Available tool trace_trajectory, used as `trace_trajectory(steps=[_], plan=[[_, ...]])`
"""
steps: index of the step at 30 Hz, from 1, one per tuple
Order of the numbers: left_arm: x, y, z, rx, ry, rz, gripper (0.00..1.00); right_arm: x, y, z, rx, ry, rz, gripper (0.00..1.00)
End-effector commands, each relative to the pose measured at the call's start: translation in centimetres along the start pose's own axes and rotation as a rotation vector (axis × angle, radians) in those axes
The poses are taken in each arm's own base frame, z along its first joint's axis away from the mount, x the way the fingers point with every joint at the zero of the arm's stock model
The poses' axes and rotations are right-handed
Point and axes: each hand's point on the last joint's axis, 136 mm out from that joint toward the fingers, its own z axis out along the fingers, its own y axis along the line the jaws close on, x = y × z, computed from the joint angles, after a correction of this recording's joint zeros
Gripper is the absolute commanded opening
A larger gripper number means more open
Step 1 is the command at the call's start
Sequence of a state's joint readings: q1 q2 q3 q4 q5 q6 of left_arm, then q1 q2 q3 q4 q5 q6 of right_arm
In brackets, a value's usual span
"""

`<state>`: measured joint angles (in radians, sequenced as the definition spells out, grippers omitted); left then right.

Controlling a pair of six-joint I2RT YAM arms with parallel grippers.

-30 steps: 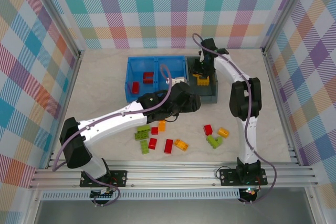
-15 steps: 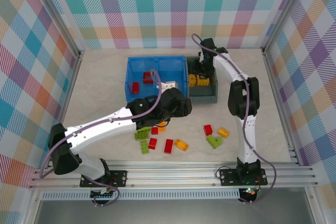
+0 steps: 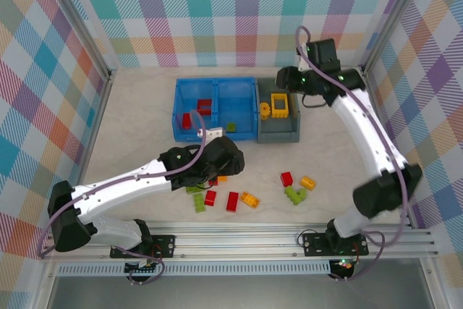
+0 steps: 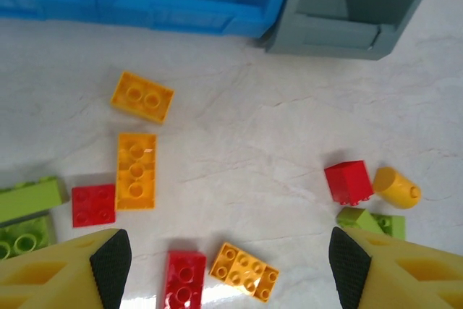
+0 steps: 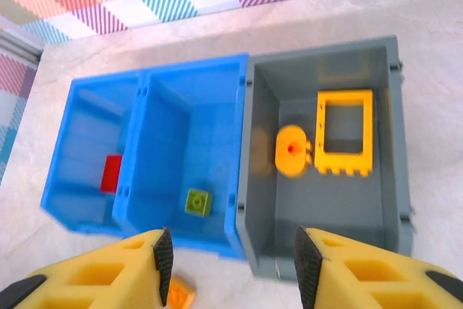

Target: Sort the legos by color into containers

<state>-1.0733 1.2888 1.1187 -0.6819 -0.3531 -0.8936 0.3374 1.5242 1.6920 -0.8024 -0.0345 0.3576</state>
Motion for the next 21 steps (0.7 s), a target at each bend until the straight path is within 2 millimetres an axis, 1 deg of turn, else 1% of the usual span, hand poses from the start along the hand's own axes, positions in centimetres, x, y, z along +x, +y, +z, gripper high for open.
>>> trace_trajectory(steps=[1,3,4,6,9,12,14,17,18,21], plan=[[1.1,2.4,-1.0,-0.046,0.005,-0.061,0.74,5.5,0.1,-1.1,-0.012,0.099,-0.007,0.51],[1.2,4.9,-1.3,-0.117,0.006,-0.066,0.75,8.9,1.6,-2.8,-0.067,0.139,-0.032,0.53],[1.4,5.9,-1.2,-0.142,0.029,-0.065,0.75,10.5,2.2,-3.3,-0.089,0.158,-0.049,0.54],[2.1,8.4,-0.6,-0.197,0.098,-0.075,0.77,14.6,3.8,-4.1,-0.134,0.223,-0.084,0.56],[3.0,11.3,0.0,-0.248,0.180,-0.102,0.82,20.0,5.6,-4.4,-0.151,0.307,-0.140,0.58],[2.9,12.6,0.4,-0.250,0.199,-0.127,0.87,23.6,6.2,-4.3,-0.139,0.358,-0.160,0.58],[2.8,13.6,0.8,-0.263,0.213,-0.153,0.91,24.9,6.8,-4.2,-0.134,0.367,-0.183,0.58],[3.5,14.6,2.4,-0.253,0.280,-0.209,0.94,26.2,7.8,-4.1,-0.138,0.381,-0.209,0.58],[3.7,14.6,3.1,-0.242,0.300,-0.219,0.98,26.4,8.0,-3.9,-0.138,0.385,-0.214,0.58],[3.9,14.0,4.8,-0.217,0.330,-0.212,1.00,26.7,8.4,-3.6,-0.139,0.391,-0.225,0.59]])
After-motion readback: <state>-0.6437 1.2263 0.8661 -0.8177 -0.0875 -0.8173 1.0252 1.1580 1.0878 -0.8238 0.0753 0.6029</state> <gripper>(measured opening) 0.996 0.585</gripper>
